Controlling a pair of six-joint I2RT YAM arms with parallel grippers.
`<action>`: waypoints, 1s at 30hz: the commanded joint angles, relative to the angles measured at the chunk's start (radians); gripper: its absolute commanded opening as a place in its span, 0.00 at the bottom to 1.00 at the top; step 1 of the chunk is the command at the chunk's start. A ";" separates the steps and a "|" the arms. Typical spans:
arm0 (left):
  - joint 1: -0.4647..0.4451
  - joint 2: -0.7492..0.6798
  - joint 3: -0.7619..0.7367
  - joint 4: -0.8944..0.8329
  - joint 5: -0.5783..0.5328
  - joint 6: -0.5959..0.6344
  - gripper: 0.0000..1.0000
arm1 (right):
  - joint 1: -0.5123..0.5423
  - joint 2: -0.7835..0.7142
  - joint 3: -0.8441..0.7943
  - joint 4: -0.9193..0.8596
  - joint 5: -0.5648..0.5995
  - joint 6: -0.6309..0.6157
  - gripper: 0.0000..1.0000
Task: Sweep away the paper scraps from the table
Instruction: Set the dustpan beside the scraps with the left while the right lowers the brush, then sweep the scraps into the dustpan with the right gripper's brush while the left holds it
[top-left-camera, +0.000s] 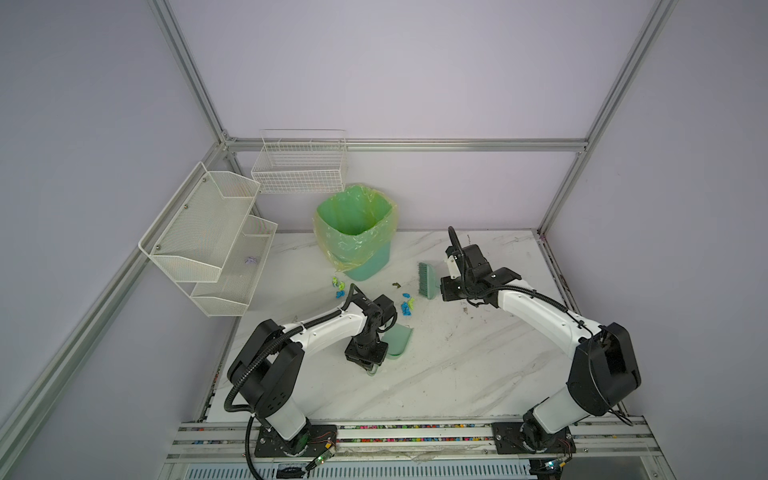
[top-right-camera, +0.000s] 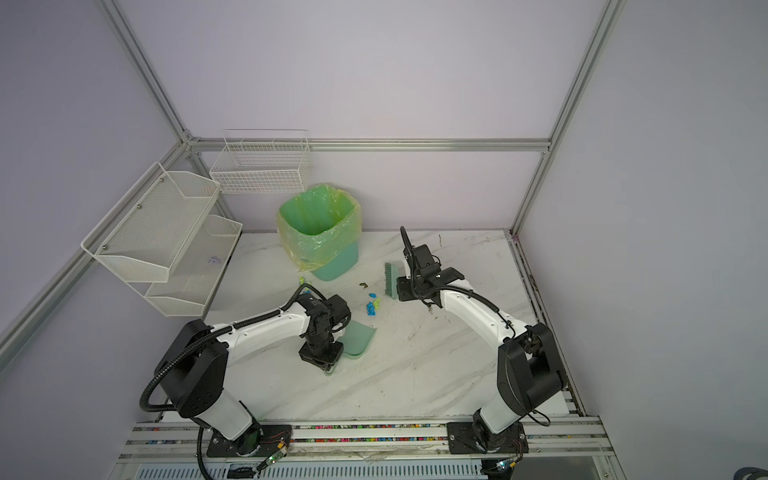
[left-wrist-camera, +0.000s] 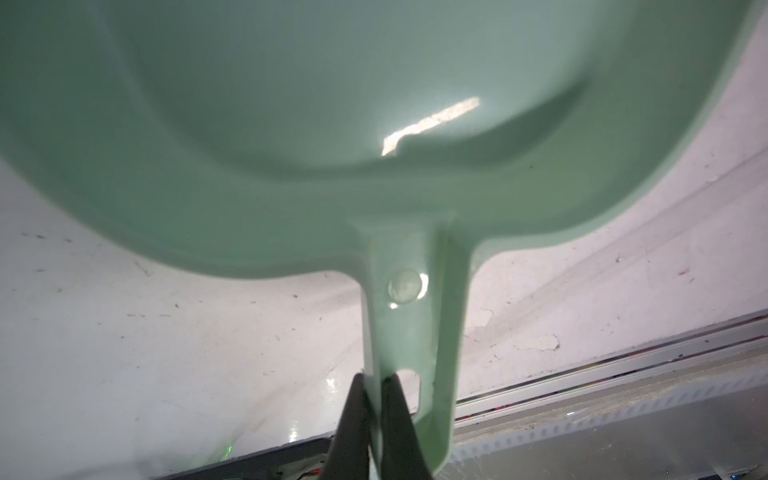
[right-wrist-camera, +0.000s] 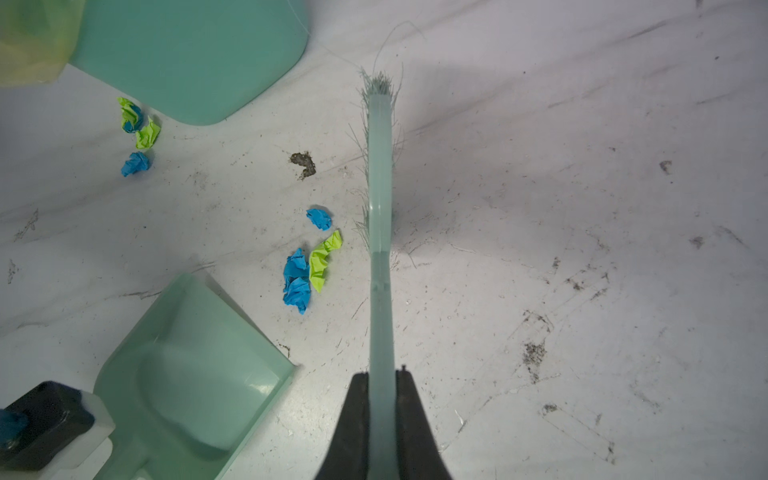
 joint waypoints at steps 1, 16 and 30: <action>0.022 0.024 0.076 0.012 0.022 0.036 0.00 | 0.003 0.009 0.001 0.022 -0.056 -0.057 0.00; 0.097 0.108 0.141 0.013 0.042 0.105 0.00 | 0.168 -0.009 -0.047 -0.021 -0.094 -0.025 0.00; 0.131 0.118 0.133 0.027 0.050 0.123 0.00 | 0.180 -0.119 0.024 0.008 -0.128 0.083 0.00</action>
